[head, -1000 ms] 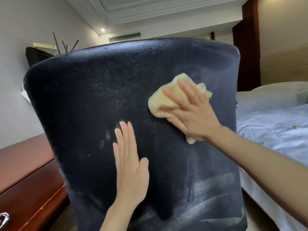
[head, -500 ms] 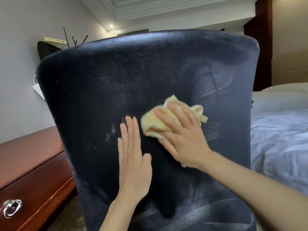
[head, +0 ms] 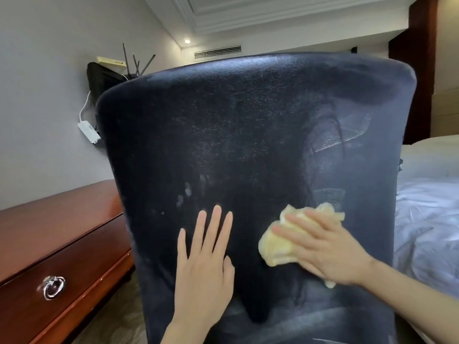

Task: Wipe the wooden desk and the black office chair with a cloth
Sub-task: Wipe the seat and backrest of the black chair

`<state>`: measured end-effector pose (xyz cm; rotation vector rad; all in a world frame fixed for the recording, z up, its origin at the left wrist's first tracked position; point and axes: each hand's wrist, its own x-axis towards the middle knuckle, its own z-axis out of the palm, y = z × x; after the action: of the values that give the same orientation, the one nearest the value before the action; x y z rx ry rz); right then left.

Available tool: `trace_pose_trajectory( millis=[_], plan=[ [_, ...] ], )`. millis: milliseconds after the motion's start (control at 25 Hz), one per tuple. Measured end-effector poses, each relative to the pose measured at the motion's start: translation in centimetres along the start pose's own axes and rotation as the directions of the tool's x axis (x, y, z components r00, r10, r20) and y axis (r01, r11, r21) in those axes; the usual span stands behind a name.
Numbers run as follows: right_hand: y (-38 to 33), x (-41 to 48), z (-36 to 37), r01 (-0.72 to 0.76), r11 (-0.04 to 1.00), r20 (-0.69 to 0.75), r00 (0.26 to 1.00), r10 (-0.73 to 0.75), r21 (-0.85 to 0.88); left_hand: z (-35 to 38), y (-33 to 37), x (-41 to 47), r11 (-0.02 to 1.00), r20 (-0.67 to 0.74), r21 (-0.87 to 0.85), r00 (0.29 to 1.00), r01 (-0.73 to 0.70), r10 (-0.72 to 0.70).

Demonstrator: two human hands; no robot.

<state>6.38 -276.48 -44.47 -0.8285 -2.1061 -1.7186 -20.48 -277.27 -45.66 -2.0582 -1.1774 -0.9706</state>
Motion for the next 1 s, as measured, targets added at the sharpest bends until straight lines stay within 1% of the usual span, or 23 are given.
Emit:
trace_pose_trajectory(
  millis=[40,80,120,160,200,240,280,320,360,400,440,480,520,560,600,640,720,800,880,1000],
  plan=[
    [1.1,1.3,-0.4,-0.107,0.994,-0.058,0.993,0.107,0.012,0.0,-0.4,-0.4,1.000,-0.001,-0.011,1.000,0.022,-0.022],
    [2.2,2.8,-0.9,-0.200,0.979,-0.106,0.974,0.202,0.035,-0.1,-0.8,-0.6,0.995,-0.016,-0.038,0.996,0.092,-0.093],
    [3.3,4.5,-1.5,-0.274,0.960,-0.145,0.949,0.280,0.060,-0.2,-1.4,-0.5,0.975,-0.044,-0.088,0.977,0.203,-0.207],
    [4.2,6.3,-2.0,-0.331,0.940,-0.181,0.922,0.341,0.082,-0.4,-2.1,-0.3,0.925,-0.069,-0.174,0.933,0.338,-0.354],
    [5.0,8.2,-2.6,-0.379,0.920,-0.217,0.894,0.393,0.103,-0.8,-3.0,0.2,0.834,-0.080,-0.286,0.856,0.472,-0.512],
    [5.5,10.1,-3.2,-0.420,0.899,-0.252,0.863,0.438,0.123,-1.2,-4.0,0.7,0.712,-0.069,-0.398,0.755,0.579,-0.653],
    [5.8,12.0,-3.7,-0.455,0.879,-0.284,0.832,0.476,0.141,-1.6,-5.1,1.2,0.577,-0.022,-0.504,0.658,0.643,-0.753],
    [6.0,13.9,-4.2,-0.483,0.862,-0.312,0.804,0.506,0.154,-1.9,-6.0,1.7,0.452,0.048,-0.599,0.593,0.661,-0.803],
    [6.0,15.7,-4.6,-0.506,0.847,-0.331,0.781,0.530,0.161,-2.0,-6.7,2.0,0.348,0.127,-0.678,0.570,0.647,-0.812],
    [5.9,17.3,-4.9,-0.530,0.832,-0.341,0.761,0.552,0.164,-2.1,-7.0,2.3,0.275,0.195,-0.730,0.577,0.625,-0.793],
    [5.6,18.8,-5.1,-0.556,0.814,-0.343,0.742,0.576,0.166,-2.2,-7.2,2.4,0.245,0.231,-0.749,0.589,0.616,-0.774],
    [5.3,20.1,-5.3,-0.581,0.797,-0.340,0.725,0.599,0.165,-2.1,-7.3,2.6,0.243,0.247,-0.739,0.589,0.628,-0.769],
    [4.8,21.0,-5.3,-0.594,0.788,-0.334,0.718,0.610,0.163,-1.9,-7.3,2.7,0.246,0.249,-0.722,0.575,0.646,-0.780],
    [4.2,21.7,-5.2,-0.583,0.796,-0.330,0.729,0.600,0.161,-1.8,-7.5,2.7,0.244,0.244,-0.711,0.557,0.659,-0.794],
    [3.4,22.0,-4.9,-0.543,0.825,-0.323,0.761,0.562,0.156,-1.8,-7.6,2.7,0.233,0.247,-0.712,0.547,0.662,-0.800],
    [2.3,22.2,-4.5,-0.479,0.866,-0.307,0.811,0.499,0.142,-1.8,-7.7,2.7,0.216,0.259,-0.718,0.543,0.661,-0.799],
    [-0.4,21.6,-3.4,-0.322,0.944,-0.229,0.916,0.329,0.070,-2.0,-8.1,2.7,0.171,0.304,-0.721,0.528,0.671,-0.793],
    [-3.4,20.0,-2.1,-0.166,0.986,-0.101,0.981,0.164,-0.014,-1.9,-8.5,2.7,0.134,0.345,-0.703,0.499,0.699,-0.795],
    [-6.0,17.5,-0.9,-0.020,1.000,0.003,1.000,0.020,-0.004,-1.9,-8.8,2.6,0.129,0.361,-0.689,0.492,0.713,-0.792],
    [-8.4,13.8,0.0,0.112,0.990,0.076,0.990,-0.119,0.091,-1.9,-8.9,2.5,0.134,0.382,-0.684,0.508,0.717,-0.772]
  ],
)
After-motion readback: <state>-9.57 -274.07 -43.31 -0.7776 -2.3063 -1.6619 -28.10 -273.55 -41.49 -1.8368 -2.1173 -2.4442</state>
